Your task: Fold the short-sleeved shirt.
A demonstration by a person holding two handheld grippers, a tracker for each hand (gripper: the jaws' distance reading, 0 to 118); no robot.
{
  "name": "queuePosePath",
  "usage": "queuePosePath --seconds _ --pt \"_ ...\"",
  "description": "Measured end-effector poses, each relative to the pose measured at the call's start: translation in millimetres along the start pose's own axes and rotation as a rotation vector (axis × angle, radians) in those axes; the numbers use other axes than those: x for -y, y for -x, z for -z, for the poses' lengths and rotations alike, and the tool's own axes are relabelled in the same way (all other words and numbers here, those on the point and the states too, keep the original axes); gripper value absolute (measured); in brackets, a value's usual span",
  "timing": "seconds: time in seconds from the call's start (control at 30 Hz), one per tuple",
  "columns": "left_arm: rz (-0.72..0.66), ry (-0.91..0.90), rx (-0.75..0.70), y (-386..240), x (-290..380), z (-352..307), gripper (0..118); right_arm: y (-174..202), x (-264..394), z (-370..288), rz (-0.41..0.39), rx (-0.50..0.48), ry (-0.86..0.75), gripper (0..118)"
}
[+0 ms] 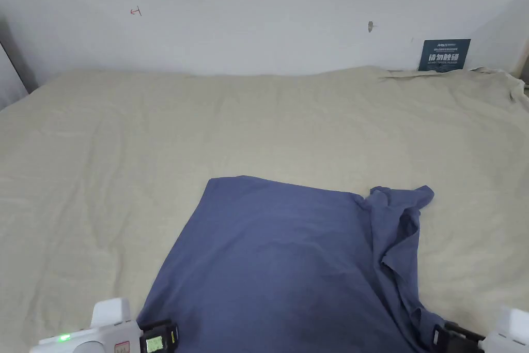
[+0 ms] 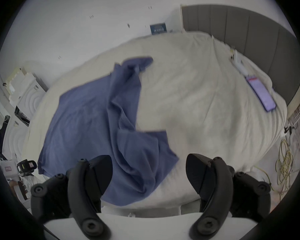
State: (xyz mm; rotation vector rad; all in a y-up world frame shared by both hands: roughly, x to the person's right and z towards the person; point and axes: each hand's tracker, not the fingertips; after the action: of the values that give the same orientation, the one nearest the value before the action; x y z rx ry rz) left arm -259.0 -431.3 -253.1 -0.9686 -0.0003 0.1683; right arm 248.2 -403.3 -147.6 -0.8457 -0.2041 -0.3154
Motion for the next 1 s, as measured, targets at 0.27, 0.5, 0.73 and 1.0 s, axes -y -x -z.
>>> queuePosePath --seconds 0.27,0.5,0.73,1.0 --pt "0.041 -0.199 0.063 -31.0 -50.5 -47.5 110 15.0 -49.5 -51.8 -0.090 -0.052 -0.223 90" --pt "0.164 -0.368 0.070 -66.2 -86.2 -64.5 57 29.4 -72.3 -69.8 -0.166 -0.014 -0.399 49" --pt "0.195 -0.358 0.161 -92.8 -127.3 -37.9 0 32.4 -91.3 -55.9 -0.149 -0.047 -0.444 0" --pt "0.241 -0.235 0.162 -119.2 -213.9 55.7 0 35.8 -118.9 -18.6 -0.162 -0.033 -0.432 0"
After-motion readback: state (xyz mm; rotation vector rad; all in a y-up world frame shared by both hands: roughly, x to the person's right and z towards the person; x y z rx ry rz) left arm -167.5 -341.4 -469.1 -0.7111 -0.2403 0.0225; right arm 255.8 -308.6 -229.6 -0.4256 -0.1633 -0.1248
